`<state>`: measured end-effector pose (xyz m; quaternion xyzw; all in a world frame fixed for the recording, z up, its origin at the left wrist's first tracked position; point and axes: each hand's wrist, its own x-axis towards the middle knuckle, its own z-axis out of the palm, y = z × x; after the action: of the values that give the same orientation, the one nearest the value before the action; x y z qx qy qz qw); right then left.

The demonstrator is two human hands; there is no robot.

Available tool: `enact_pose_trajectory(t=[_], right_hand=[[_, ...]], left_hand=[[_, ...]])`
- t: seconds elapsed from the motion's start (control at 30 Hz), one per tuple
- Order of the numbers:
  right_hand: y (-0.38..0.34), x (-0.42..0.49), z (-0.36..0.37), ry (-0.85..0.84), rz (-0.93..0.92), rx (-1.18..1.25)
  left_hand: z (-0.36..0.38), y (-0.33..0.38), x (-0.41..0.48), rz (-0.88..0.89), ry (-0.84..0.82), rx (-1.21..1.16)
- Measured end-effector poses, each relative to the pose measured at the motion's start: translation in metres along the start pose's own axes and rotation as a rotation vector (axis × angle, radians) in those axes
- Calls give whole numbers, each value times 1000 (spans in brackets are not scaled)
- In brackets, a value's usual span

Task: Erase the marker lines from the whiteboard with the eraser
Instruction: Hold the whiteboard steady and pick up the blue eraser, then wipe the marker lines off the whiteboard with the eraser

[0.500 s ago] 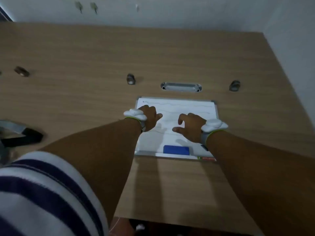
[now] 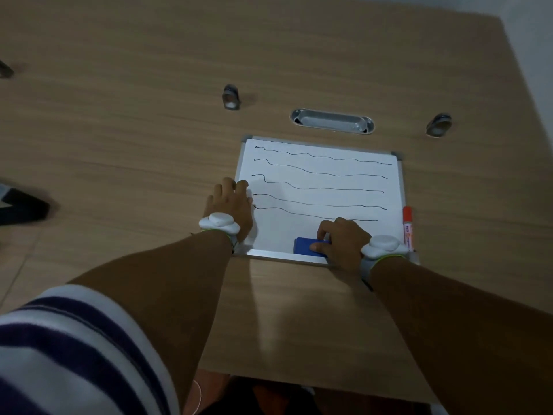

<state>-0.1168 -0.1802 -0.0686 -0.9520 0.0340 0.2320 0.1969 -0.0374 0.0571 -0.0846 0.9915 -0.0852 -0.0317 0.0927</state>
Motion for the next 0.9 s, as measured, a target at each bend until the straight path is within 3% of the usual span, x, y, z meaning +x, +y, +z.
enact_pose_trajectory(t=[0.3,0.77,0.9], right_hand=[[-26,24,14,49,-95,32],[-70,28,30,91,-249,-157],[-78,53,20,129,-229,-141]], left_hand=[[23,-15,-9,-88,67,-288],[30,-24,-10,-45,117,-349],[34,-25,-4,0,-38,-358]])
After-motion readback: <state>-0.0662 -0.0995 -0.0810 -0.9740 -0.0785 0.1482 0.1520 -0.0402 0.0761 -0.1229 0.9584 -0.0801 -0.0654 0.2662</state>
